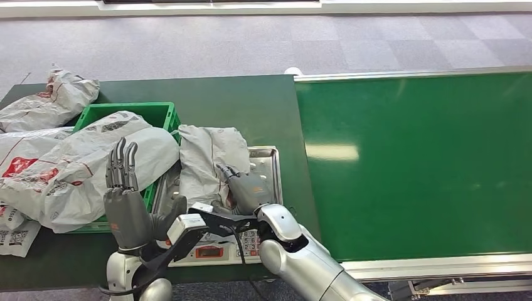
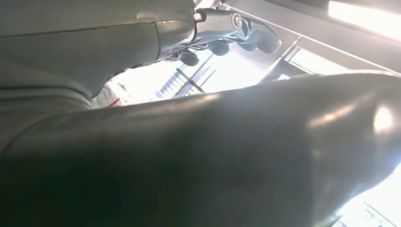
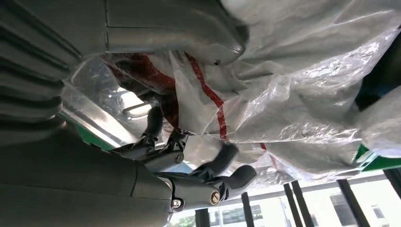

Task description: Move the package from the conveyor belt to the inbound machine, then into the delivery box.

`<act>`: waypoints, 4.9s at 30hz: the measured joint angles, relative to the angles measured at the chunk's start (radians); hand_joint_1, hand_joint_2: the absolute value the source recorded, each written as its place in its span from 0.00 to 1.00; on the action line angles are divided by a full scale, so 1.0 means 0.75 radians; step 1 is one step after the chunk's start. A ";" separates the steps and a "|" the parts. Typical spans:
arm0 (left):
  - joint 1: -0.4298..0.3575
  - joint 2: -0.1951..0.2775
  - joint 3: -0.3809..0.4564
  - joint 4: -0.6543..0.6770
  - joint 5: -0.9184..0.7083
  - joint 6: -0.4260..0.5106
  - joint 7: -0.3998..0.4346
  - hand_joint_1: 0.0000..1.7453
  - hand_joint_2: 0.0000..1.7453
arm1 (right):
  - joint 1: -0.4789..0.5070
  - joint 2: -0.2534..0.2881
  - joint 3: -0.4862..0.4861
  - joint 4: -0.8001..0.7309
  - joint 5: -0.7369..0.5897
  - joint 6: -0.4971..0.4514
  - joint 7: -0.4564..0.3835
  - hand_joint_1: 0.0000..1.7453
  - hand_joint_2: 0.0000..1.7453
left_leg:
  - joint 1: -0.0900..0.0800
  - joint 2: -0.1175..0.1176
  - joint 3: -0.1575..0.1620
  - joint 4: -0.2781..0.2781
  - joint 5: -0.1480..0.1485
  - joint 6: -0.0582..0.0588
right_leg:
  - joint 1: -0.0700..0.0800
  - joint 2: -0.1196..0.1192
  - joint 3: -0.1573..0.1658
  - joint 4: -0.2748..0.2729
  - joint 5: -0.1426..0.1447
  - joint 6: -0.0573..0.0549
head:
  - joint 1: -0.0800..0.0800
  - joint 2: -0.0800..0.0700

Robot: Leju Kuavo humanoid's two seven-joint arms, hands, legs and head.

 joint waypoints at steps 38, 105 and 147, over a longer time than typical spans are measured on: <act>-0.193 -0.030 0.034 0.074 -0.016 -0.493 -0.109 0.00 0.00 | -0.065 -0.371 -0.361 -0.747 0.169 -0.002 -0.079 0.00 1.00 | -0.001 -0.004 0.003 0.002 0.001 0.000 | 0.000 -0.003 0.003 -0.001 0.002 0.001 | 0.000 0.000; -1.151 0.624 -0.838 1.196 0.706 -1.332 -0.308 1.00 1.00 | 1.231 -0.908 -0.680 -1.458 0.149 -0.429 -0.052 0.00 1.00 | -0.001 -0.001 0.014 -0.003 -0.006 -0.001 | 0.000 -0.002 0.024 -0.001 -0.006 -0.002 | 0.000 0.000; -1.357 0.628 -0.765 0.780 0.272 -0.963 -0.006 1.00 1.00 | 1.266 -0.868 -0.677 -1.506 0.255 -0.433 -0.023 0.00 1.00 | 0.000 -0.002 0.008 -0.001 -0.003 -0.002 | 0.000 -0.003 0.008 -0.001 -0.004 -0.002 | 0.000 0.000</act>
